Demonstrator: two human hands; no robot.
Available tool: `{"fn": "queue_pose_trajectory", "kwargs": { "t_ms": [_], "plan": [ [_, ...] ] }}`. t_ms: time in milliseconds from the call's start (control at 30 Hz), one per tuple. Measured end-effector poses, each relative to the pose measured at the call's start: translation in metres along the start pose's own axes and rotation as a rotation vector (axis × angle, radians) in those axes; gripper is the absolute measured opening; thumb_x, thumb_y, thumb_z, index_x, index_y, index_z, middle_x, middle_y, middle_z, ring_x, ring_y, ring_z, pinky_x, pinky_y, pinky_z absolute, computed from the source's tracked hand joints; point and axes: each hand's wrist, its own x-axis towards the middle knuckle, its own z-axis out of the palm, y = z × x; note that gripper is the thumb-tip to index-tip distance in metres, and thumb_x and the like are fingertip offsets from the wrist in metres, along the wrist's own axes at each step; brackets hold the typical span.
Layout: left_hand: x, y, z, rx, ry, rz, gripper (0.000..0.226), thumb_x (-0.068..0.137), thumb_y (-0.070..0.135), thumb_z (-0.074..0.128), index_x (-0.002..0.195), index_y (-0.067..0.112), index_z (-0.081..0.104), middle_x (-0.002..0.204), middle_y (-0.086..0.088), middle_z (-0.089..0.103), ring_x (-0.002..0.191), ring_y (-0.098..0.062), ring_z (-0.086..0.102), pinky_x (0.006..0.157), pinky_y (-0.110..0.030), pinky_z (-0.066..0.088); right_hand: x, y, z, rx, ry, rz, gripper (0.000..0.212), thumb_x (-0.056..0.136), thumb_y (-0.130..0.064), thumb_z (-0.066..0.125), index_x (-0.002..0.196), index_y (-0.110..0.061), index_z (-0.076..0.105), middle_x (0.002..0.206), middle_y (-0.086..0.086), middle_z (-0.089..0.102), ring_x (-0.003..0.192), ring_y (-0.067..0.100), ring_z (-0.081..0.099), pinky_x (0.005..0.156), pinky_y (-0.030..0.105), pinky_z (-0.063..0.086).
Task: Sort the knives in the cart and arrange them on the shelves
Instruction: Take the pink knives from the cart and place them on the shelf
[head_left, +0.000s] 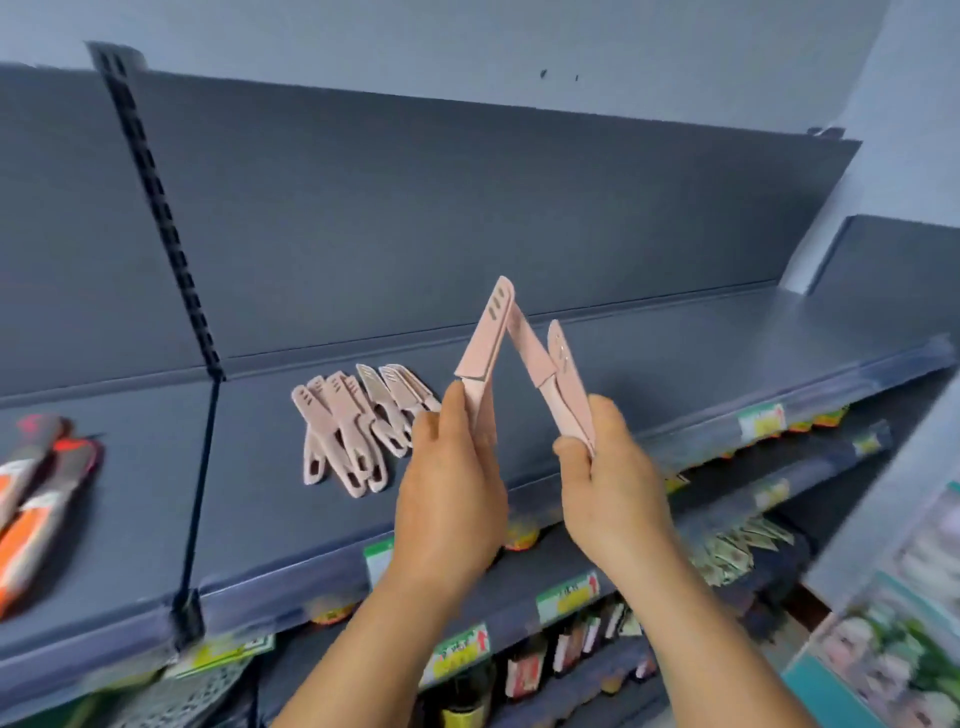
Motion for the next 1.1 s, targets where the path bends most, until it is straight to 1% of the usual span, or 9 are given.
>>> {"fn": "queue_pose_trajectory", "kwargs": {
  "t_ms": [133, 267, 333, 467, 567, 633, 733, 967, 1100],
  "plan": [
    [0.028, -0.024, -0.024, 0.142, -0.013, -0.100, 0.047, 0.090, 0.000, 0.042, 0.131, 0.021, 0.035, 0.104, -0.002, 0.036, 0.067, -0.012, 0.035, 0.064, -0.032, 0.036, 0.035, -0.025, 0.031, -0.015, -0.131, -0.001, 0.015, 0.098, -0.019, 0.038, 0.113, -0.018, 0.041, 0.093, 0.005, 0.054, 0.077, 0.029, 0.046, 0.063, 0.034, 0.034],
    [0.050, -0.037, -0.031, 0.274, -0.053, -0.197, 0.065, 0.080, -0.007, 0.043, 0.135, 0.022, 0.026, 0.104, 0.002, 0.027, 0.072, -0.019, 0.034, 0.062, -0.033, 0.039, 0.069, -0.038, 0.063, -0.082, -0.228, 0.009, 0.012, 0.099, -0.018, 0.038, 0.111, -0.020, 0.040, 0.094, 0.004, 0.055, 0.075, 0.026, 0.050, 0.053, 0.031, 0.032],
    [0.061, -0.041, -0.028, 0.344, -0.071, -0.266, 0.064, 0.080, -0.007, 0.048, 0.135, 0.016, 0.026, 0.119, -0.004, 0.032, 0.079, -0.021, 0.037, 0.064, -0.032, 0.041, 0.082, -0.038, 0.078, -0.143, -0.247, 0.002, 0.011, 0.098, -0.016, 0.040, 0.109, -0.020, 0.039, 0.098, 0.005, 0.057, 0.077, 0.025, 0.052, 0.056, 0.030, 0.036],
    [0.079, -0.049, -0.018, 0.484, -0.122, -0.361, 0.068, 0.085, -0.001, 0.051, 0.144, 0.008, 0.019, 0.141, -0.011, 0.020, 0.105, -0.026, 0.049, 0.066, -0.029, 0.039, 0.102, -0.031, 0.101, -0.281, -0.275, -0.024, 0.029, 0.094, -0.008, 0.043, 0.121, -0.019, 0.041, 0.113, 0.007, 0.054, 0.098, 0.028, 0.055, 0.069, 0.035, 0.042],
    [0.083, -0.056, -0.011, 0.585, -0.175, -0.313, 0.075, 0.089, 0.005, 0.048, 0.150, 0.015, 0.006, 0.142, -0.012, 0.017, 0.120, -0.028, 0.040, 0.084, -0.032, 0.043, 0.111, -0.023, 0.111, -0.358, -0.364, -0.026, 0.051, 0.092, -0.006, 0.045, 0.138, -0.024, 0.032, 0.124, 0.007, 0.045, 0.112, 0.028, 0.046, 0.073, 0.034, 0.040],
    [0.084, -0.059, -0.007, 0.644, -0.236, -0.293, 0.063, 0.089, 0.009, 0.047, 0.146, 0.016, 0.021, 0.140, -0.011, 0.022, 0.121, -0.029, 0.037, 0.092, -0.033, 0.039, 0.114, -0.017, 0.115, -0.400, -0.435, -0.037, 0.055, 0.094, -0.012, 0.045, 0.144, -0.026, 0.025, 0.131, 0.007, 0.039, 0.119, 0.028, 0.038, 0.081, 0.036, 0.041],
    [0.085, -0.063, -0.005, 0.734, -0.295, -0.269, 0.042, 0.091, 0.014, 0.041, 0.133, 0.012, 0.041, 0.135, -0.008, 0.036, 0.120, -0.029, 0.033, 0.097, -0.033, 0.033, 0.116, -0.010, 0.118, -0.494, -0.502, -0.105, 0.044, 0.099, -0.028, 0.036, 0.142, -0.024, 0.028, 0.139, 0.004, 0.036, 0.124, 0.028, 0.031, 0.097, 0.039, 0.035],
    [0.081, -0.065, -0.001, 0.747, -0.357, -0.274, 0.054, 0.095, 0.021, 0.038, 0.146, 0.008, 0.024, 0.146, -0.008, 0.035, 0.133, -0.029, 0.029, 0.108, -0.039, 0.025, 0.114, -0.009, 0.118, -0.534, -0.552, -0.108, 0.046, 0.099, -0.042, 0.024, 0.142, -0.025, 0.027, 0.147, 0.000, 0.031, 0.130, 0.027, 0.026, 0.101, 0.041, 0.028],
    [0.079, -0.060, -0.005, 0.712, -0.317, -0.234, 0.056, 0.097, 0.024, 0.040, 0.148, 0.009, 0.020, 0.150, -0.007, 0.030, 0.138, -0.027, 0.023, 0.112, -0.038, 0.021, 0.109, -0.016, 0.111, -0.495, -0.549, -0.089, 0.054, 0.100, -0.045, 0.022, 0.150, -0.029, 0.010, 0.154, -0.001, 0.022, 0.138, 0.026, 0.020, 0.109, 0.043, 0.022]
  ]
}}
